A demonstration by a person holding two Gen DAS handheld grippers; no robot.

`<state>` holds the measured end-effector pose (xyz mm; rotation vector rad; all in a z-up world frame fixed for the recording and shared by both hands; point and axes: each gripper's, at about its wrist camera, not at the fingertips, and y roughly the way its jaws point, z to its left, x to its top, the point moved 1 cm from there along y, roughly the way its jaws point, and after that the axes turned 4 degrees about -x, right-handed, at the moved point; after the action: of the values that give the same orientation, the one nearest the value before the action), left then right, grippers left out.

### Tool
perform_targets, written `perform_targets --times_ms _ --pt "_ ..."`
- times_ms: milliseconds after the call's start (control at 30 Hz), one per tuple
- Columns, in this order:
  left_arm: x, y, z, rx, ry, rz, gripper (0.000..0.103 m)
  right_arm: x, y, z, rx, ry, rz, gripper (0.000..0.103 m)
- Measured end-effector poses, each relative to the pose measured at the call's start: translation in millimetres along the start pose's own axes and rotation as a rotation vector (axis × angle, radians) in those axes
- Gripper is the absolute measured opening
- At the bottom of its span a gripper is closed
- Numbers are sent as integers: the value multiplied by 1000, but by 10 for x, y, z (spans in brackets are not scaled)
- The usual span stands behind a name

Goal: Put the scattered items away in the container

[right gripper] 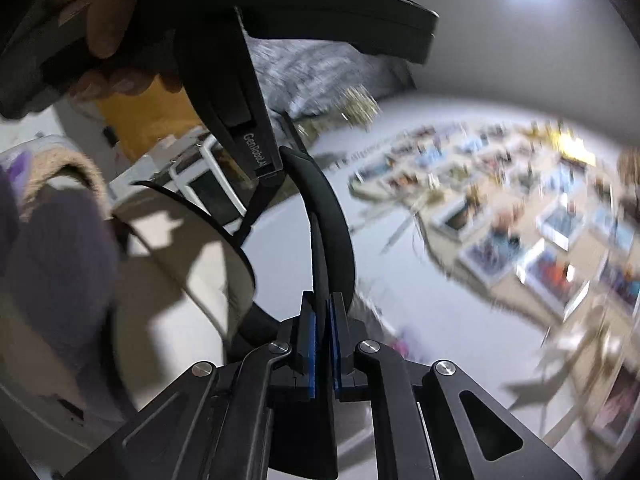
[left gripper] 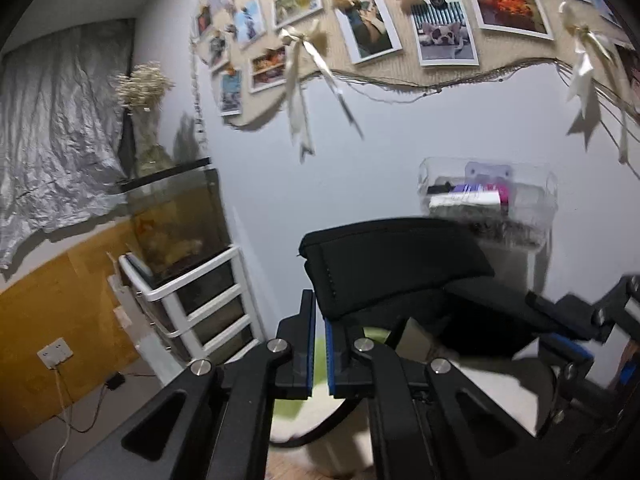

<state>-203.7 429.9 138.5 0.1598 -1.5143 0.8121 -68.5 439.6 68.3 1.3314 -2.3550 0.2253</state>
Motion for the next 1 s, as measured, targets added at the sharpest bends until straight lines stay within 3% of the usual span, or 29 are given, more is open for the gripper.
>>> perform_targets --times_ms 233,367,433,500,533,667,800,1000 --pt "-686 -67 160 102 74 125 5 151 -459 510 111 -137 -87 16" --pt "-928 -126 369 93 -10 184 6 150 -461 597 139 -129 -67 17" --pt "-995 -192 478 63 -74 208 13 153 -456 593 154 -117 -62 17" --pt "-973 -300 560 4 -155 207 42 145 -462 611 166 -125 -71 18" --pt "-917 -349 569 -23 -179 193 46 136 -466 617 174 -132 -78 18" --pt "-626 -457 545 -117 -246 145 48 93 -503 623 215 -161 -117 18" --pt "-365 -213 428 -178 -286 165 48 23 -520 566 281 -172 -163 19" --pt "-314 42 403 -172 -340 197 49 -27 -356 408 396 -112 -141 18"
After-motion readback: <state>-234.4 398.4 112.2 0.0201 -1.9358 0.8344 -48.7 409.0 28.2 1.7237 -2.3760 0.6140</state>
